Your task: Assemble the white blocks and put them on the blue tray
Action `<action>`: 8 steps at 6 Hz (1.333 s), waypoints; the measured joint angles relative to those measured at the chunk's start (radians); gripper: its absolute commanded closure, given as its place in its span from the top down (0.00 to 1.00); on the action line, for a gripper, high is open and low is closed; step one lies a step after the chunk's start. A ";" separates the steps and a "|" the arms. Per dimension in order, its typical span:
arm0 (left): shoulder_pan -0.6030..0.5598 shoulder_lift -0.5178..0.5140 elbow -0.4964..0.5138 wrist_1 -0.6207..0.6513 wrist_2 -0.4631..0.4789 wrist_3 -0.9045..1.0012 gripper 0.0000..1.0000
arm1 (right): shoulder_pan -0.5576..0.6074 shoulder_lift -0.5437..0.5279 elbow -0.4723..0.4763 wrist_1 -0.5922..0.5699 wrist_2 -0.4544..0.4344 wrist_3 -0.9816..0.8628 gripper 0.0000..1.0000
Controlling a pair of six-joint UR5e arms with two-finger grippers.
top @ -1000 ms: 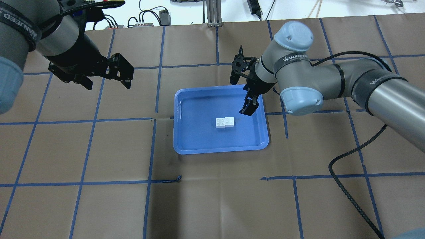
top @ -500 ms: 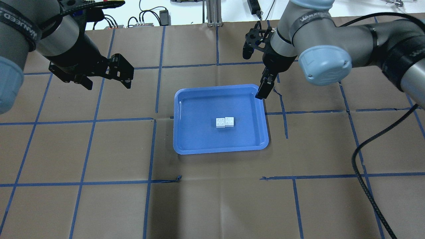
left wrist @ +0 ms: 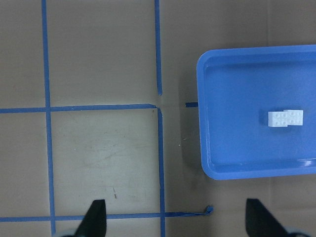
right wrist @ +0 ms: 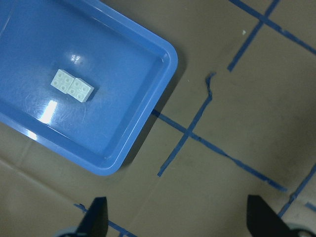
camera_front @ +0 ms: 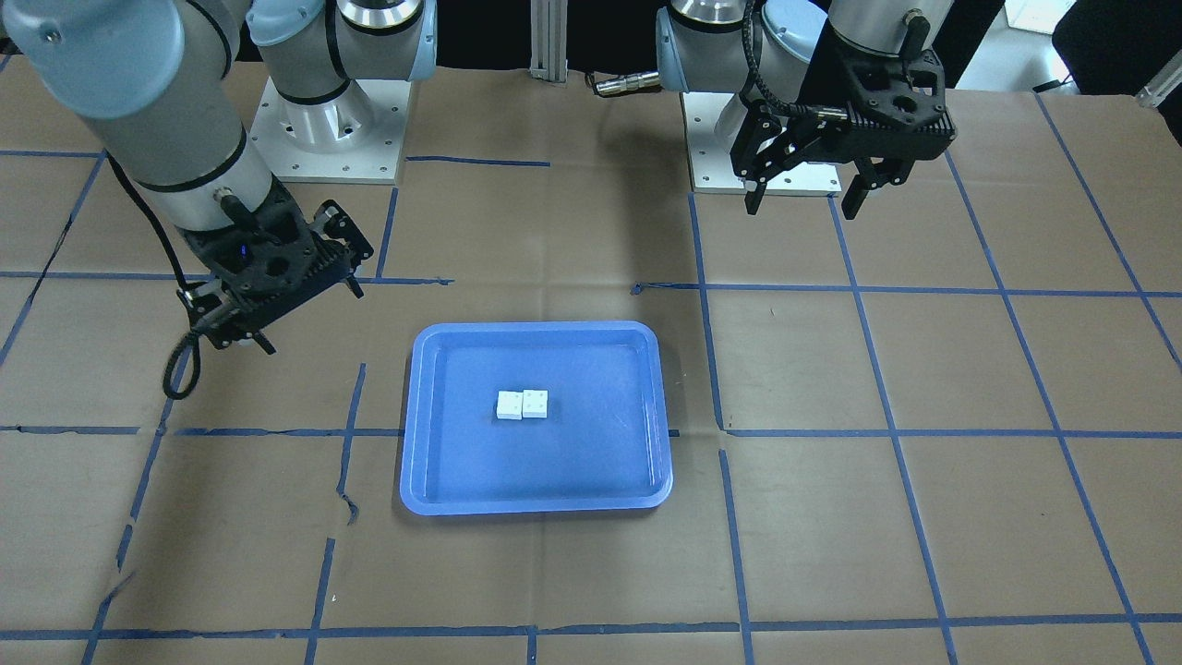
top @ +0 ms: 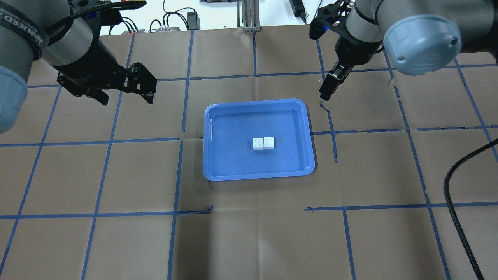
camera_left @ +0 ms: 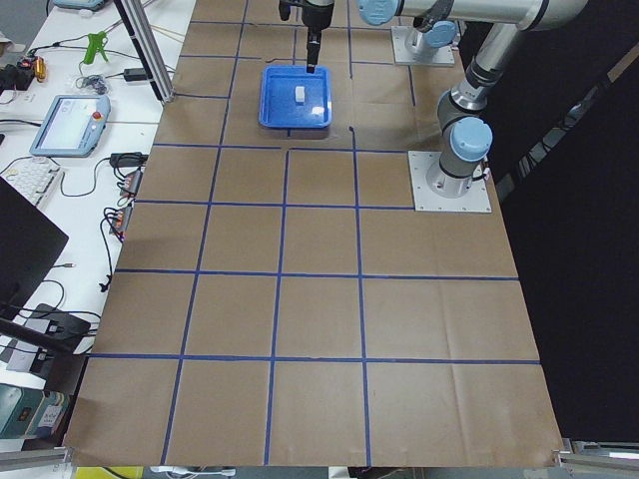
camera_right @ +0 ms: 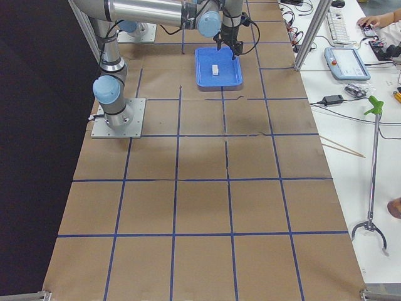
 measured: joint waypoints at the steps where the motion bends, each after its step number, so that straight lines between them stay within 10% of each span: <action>1: 0.000 0.000 0.000 0.000 0.000 0.000 0.99 | -0.004 -0.021 -0.038 0.096 -0.013 0.191 1.00; 8: 0.000 0.000 0.001 0.000 0.000 0.000 0.99 | -0.009 -0.088 -0.083 0.245 -0.065 0.462 1.00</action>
